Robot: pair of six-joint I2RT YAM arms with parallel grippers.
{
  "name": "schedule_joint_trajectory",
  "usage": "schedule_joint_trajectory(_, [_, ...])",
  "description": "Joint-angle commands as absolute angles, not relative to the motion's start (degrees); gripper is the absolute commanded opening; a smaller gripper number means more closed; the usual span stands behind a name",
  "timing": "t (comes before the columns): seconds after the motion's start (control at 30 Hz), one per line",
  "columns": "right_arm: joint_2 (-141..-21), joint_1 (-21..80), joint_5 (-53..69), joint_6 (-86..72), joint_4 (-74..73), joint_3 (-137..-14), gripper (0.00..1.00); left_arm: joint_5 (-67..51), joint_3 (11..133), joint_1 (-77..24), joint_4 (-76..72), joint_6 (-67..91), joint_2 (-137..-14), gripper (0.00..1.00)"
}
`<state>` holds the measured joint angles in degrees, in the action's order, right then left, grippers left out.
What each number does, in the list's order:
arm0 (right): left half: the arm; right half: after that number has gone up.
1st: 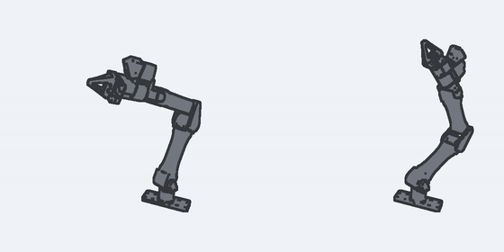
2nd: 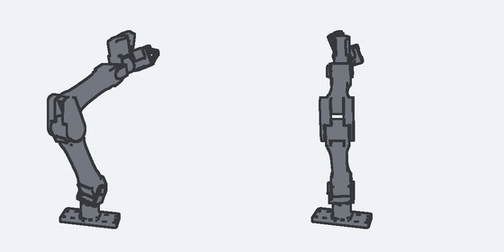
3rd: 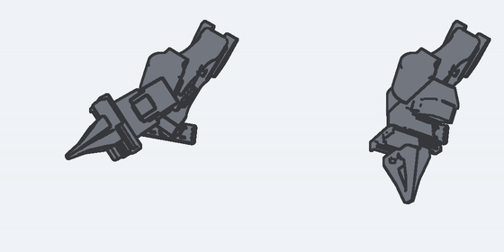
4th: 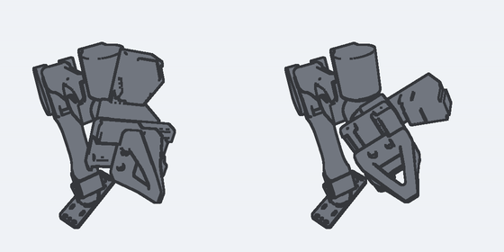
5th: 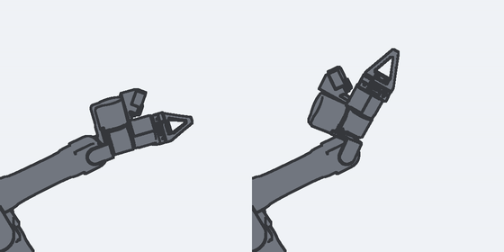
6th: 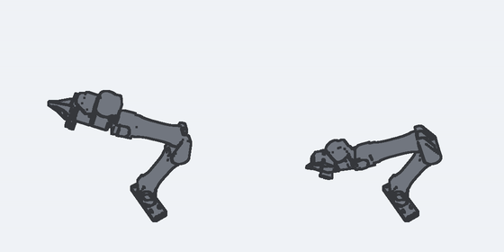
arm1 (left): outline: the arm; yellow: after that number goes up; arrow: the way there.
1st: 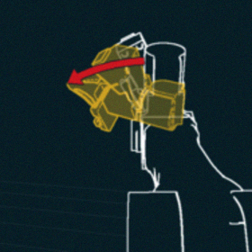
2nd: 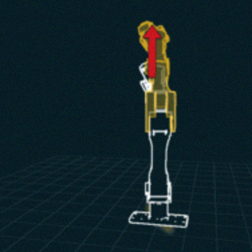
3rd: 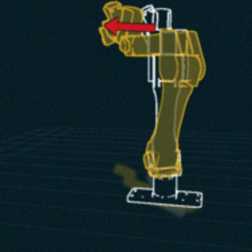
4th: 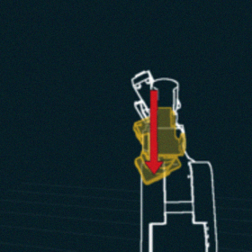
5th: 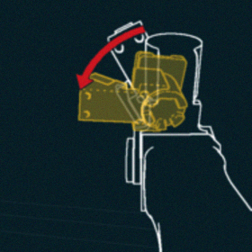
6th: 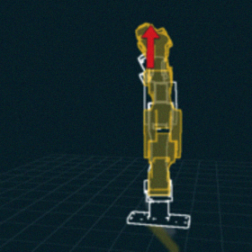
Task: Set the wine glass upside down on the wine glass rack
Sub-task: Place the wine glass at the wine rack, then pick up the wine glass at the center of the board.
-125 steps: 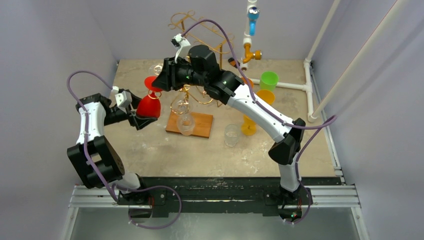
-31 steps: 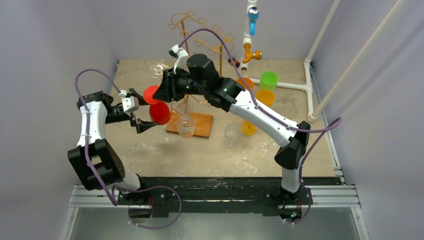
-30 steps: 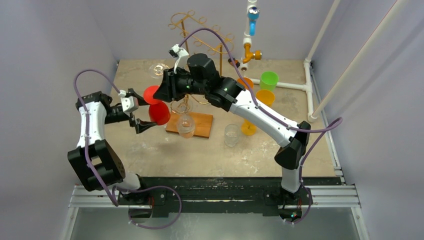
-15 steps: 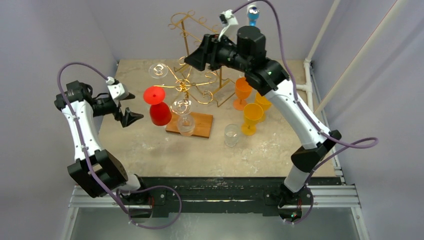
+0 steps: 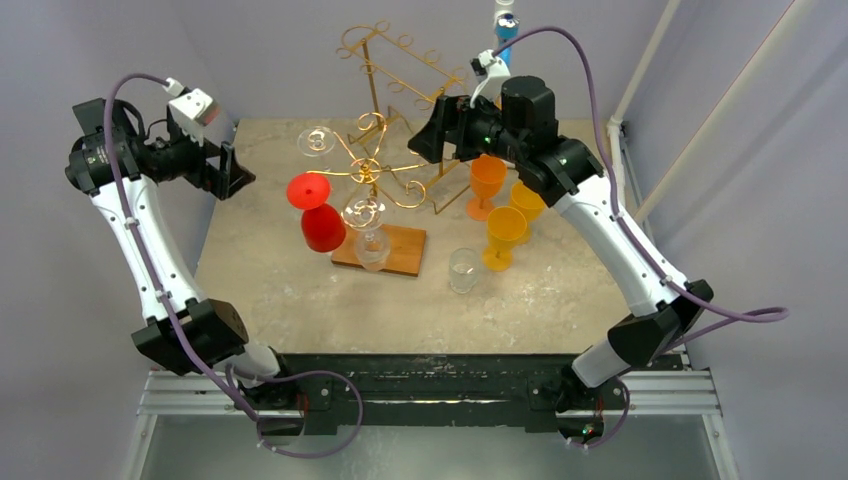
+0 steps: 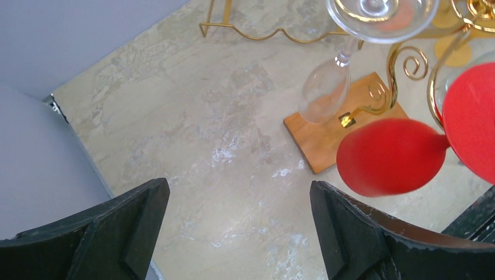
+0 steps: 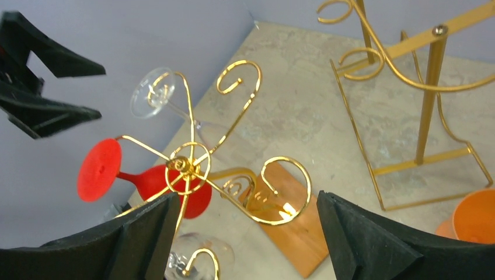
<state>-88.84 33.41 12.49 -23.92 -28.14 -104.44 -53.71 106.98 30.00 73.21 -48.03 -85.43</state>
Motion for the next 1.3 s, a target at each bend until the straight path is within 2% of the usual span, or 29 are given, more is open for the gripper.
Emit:
schedule_joint_trajectory(0.0, [-86.4,31.7,12.4,-22.1,-27.8,-103.0,0.99,-51.0,110.8,30.4,68.7,-32.3,-86.5,1.00])
schedule_joint_trajectory(0.13, [-87.6,29.8,16.3,-23.2,-26.5,-102.9,0.99,-50.5,110.2,30.3,62.6,-23.8,-86.0,0.99])
schedule_joint_trajectory(0.3, [-89.3,29.4,19.2,-24.5,-24.1,-102.8,0.99,-49.1,110.3,26.7,59.6,-19.9,-86.0,0.92])
schedule_joint_trajectory(0.53, [-87.3,29.5,16.9,-23.2,-25.6,-100.7,0.86,-43.4,110.0,25.1,57.8,-15.7,-88.2,0.90])
schedule_joint_trajectory(0.6, [-84.3,29.4,15.5,-22.5,-25.5,-97.1,0.85,-41.4,109.5,25.1,58.3,-15.7,-88.9,0.91])
schedule_joint_trajectory(0.67, [-80.6,29.4,14.4,-21.9,-25.3,-93.0,0.84,-39.8,108.3,25.3,58.8,-16.2,-88.9,1.00])
schedule_joint_trajectory(0.83, [-71.3,29.4,10.8,-21.6,-26.4,-81.3,0.83,-37.8,105.9,25.8,61.6,-17.8,-88.6,1.00])
schedule_joint_trajectory(1.07, [-60.9,30.6,11.2,-22.2,-26.2,-66.3,0.72,-34.5,103.9,27.5,64.3,-19.4,-87.9,1.00])
schedule_joint_trajectory(1.27, [-60.1,39.5,7.3,-24.9,-20.3,-58.9,0.60,-31.3,99.9,27.9,64.5,-20.6,-86.2,1.00])
